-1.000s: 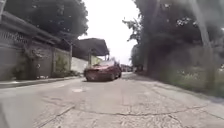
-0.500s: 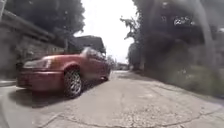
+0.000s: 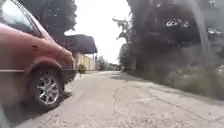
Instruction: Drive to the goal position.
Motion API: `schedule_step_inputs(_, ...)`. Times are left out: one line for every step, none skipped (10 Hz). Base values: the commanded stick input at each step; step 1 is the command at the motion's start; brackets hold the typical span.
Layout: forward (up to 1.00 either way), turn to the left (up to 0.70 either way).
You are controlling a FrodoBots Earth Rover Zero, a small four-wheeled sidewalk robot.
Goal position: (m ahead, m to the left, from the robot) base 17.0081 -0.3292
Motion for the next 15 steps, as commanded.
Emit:
schedule_step_inputs(0.7,0.0)
schedule_step_inputs(0.7,0.0)
schedule_step_inputs(0.7,0.0)
schedule_step_inputs(0.7,0.0)
schedule_step_inputs(0.7,0.0)
schedule_step_inputs(0.7,0.0)
schedule_step_inputs(0.7,0.0)
schedule_step_inputs(0.7,0.0)
schedule_step_inputs(0.7,0.0)
schedule_step_inputs(0.7,0.0)
schedule_step_inputs(0.7,0.0)
schedule_step_inputs(0.7,0.0)
schedule_step_inputs(0.7,0.0)
schedule_step_inputs(0.7,0.0)
schedule_step_inputs(0.7,0.0)
